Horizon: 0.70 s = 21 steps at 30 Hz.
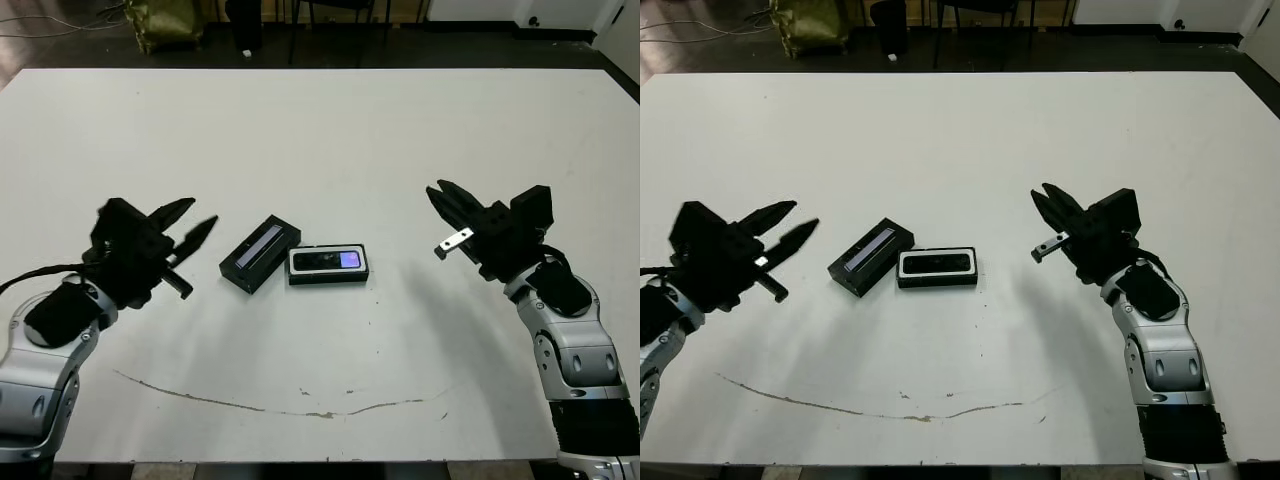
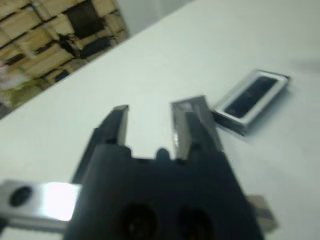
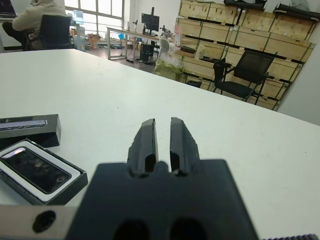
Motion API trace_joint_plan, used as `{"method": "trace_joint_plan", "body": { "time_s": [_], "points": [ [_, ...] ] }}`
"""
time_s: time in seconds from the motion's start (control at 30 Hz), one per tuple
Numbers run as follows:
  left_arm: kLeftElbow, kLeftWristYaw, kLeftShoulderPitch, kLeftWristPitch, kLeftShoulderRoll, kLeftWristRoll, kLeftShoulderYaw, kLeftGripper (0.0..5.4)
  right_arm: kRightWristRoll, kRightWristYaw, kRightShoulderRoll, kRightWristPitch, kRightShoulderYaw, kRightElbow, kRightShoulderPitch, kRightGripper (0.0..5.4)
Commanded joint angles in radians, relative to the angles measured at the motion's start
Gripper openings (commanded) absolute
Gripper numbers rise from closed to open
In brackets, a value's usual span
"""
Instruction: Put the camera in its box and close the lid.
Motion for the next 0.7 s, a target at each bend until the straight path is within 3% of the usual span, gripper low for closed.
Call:
{"method": "trace_joint_plan", "body": {
  "time_s": [0.03,0.23,0.4,0.7],
  "points": [
    [0.024,-0.028,0.000,0.009,0.045,0.033,-0.041,2.76,-0.006,-0.005,-0.008,0.018,0.003,-0.002,0.015,0.00],
    [0.041,-0.054,-0.014,0.029,0.055,0.036,-0.067,4.18,-0.005,-0.007,-0.005,0.021,0.005,-0.005,0.016,0.00],
    [0.046,-0.056,-0.017,0.112,0.018,-0.053,-0.032,5.36,-0.005,-0.009,-0.006,0.031,0.006,-0.006,0.016,0.00],
    [0.047,0.031,-0.011,0.263,-0.075,-0.184,0.023,5.39,-0.014,-0.011,-0.008,0.028,0.010,0.000,0.017,0.00]
  ]
}}
